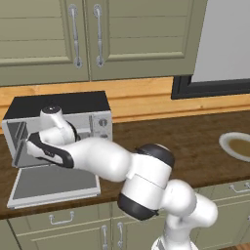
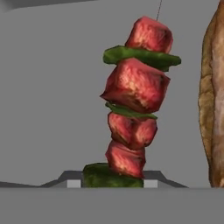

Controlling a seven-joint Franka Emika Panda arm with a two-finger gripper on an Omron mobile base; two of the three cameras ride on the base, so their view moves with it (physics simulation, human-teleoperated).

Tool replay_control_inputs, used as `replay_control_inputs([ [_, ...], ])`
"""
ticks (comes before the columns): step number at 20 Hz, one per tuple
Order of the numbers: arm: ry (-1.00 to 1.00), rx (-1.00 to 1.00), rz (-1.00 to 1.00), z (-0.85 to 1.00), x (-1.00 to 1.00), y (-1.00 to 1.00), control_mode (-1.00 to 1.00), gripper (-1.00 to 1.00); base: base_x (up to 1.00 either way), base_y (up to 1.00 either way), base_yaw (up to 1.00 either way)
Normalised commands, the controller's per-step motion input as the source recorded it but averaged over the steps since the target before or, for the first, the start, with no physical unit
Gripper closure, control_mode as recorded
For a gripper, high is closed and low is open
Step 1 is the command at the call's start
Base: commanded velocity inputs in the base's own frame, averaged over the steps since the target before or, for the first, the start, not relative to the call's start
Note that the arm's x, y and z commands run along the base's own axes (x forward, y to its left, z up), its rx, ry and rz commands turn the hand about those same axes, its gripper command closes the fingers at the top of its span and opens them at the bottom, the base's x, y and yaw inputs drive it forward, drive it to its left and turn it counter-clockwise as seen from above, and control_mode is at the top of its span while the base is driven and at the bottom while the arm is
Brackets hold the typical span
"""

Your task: Pick up the kebab skewer and baguette bread, and place them inside the toaster oven. Close the toaster oven door and start by setting the timer.

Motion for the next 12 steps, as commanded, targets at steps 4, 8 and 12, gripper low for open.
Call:
replay_control_inputs([
  [4, 0.00, 0.01, 0.00, -0.01, 0.01, 0.00, -1.00, -1.00, 0.00, 0.00, 0.00],
  [8, 0.00, 0.01, 0.00, 0.00, 0.00, 0.00, -1.00, -1.00, 0.00, 0.00, 0.00],
  [12, 0.00, 0.02, 0.00, 0.19, -0.01, 0.00, -1.00, -1.00, 0.00, 0.00, 0.00],
])
